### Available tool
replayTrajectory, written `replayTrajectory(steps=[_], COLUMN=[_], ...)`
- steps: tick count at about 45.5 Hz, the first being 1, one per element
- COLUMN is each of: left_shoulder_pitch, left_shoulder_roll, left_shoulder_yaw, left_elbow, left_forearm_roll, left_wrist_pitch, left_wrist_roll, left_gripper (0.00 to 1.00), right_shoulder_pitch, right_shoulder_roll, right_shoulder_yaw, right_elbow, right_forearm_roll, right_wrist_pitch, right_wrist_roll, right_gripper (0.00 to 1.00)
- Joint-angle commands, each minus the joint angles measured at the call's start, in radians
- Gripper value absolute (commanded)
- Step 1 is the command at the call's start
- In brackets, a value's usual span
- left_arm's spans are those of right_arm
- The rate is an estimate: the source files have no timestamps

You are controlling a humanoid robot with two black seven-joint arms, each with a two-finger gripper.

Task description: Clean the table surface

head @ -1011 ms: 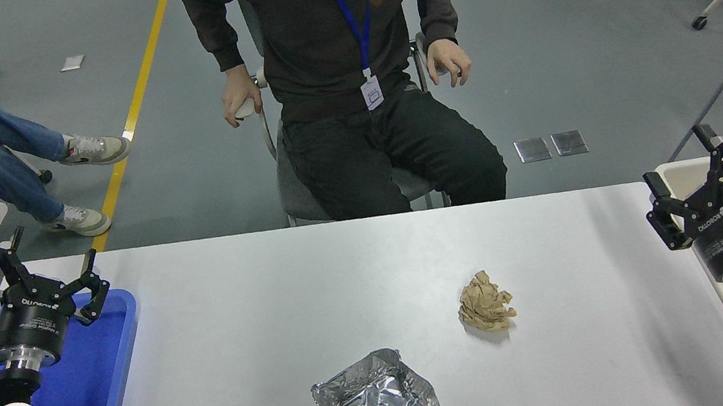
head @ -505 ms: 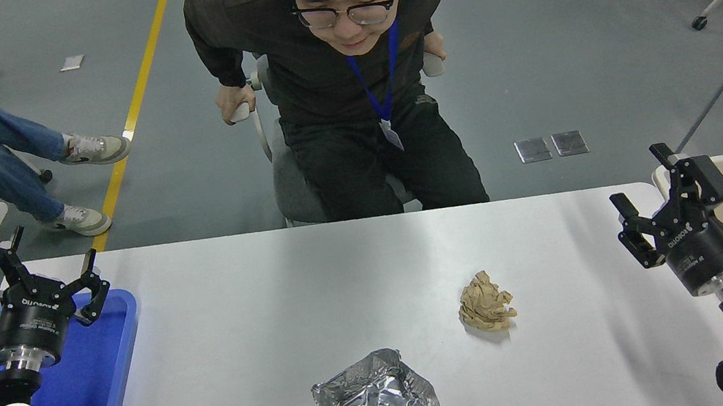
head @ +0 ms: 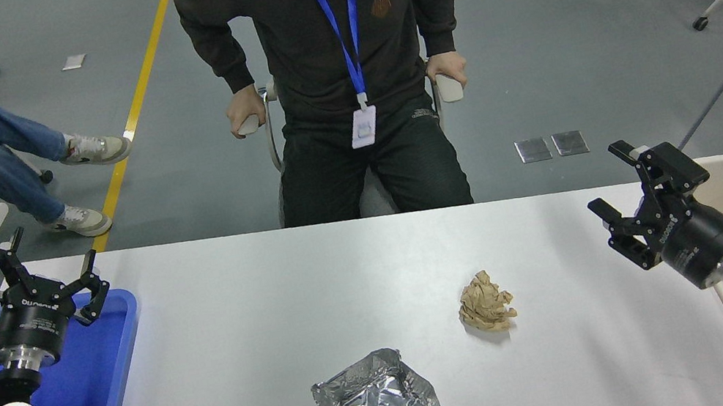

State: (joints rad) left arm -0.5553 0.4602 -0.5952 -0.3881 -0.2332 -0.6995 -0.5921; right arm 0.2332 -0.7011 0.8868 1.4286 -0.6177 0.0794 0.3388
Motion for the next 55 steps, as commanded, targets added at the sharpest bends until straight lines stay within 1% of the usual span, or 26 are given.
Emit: replayTrajectory(steps=[1,4,7,23,36,42,47,49,51,55], left_shoulder_pitch=[0.000,0.000,0.000,0.000,0.000,0.000,0.000,0.000,0.000,0.000], left_shoulder_roll=[0.000,0.000,0.000,0.000,0.000,0.000,0.000,0.000,0.000,0.000], left_shoulder_yaw=[0.000,0.000,0.000,0.000,0.000,0.000,0.000,0.000,0.000,0.000], left_elbow=[0.000,0.000,0.000,0.000,0.000,0.000,0.000,0.000,0.000,0.000], left_forearm_roll=[0.000,0.000,0.000,0.000,0.000,0.000,0.000,0.000,0.000,0.000], left_wrist_pitch=[0.000,0.000,0.000,0.000,0.000,0.000,0.000,0.000,0.000,-0.001], left_wrist_roll=[0.000,0.000,0.000,0.000,0.000,0.000,0.000,0.000,0.000,0.000], left_gripper=[1.00,1.00,1.00,1.00,1.00,1.00,1.00,1.00,1.00,1.00], right_shoulder_pitch=[0.040,0.060,0.087,0.190,0.399,0.492,0.549,0.577,0.598,0.644], right_shoulder_roll=[-0.066,-0.064,-0.057,0.049,0.112,0.138,0.189,0.195,0.199,0.209], right_shoulder_yaw=[-0.032,-0.054,-0.094,-0.295,-0.572,-0.670,-0.724,-0.747,-0.770,-0.801], right_elbow=[0.116,0.118,0.139,0.119,0.090,0.052,0.021,0.019,0.018,0.018], right_forearm_roll=[-0.209,-0.309,-0.358,-0.356,-0.379,-0.424,-0.430,-0.435,-0.433,-0.412], right_wrist_pitch=[0.051,0.100,0.140,0.140,0.135,0.137,0.132,0.129,0.125,0.111], right_wrist_roll=[-0.061,-0.060,-0.057,-0.057,-0.066,-0.066,-0.073,-0.110,-0.174,-0.372], right_gripper=[0.99,0.99,0.99,0.99,0.99,0.99,0.99,0.99,0.99,0.99])
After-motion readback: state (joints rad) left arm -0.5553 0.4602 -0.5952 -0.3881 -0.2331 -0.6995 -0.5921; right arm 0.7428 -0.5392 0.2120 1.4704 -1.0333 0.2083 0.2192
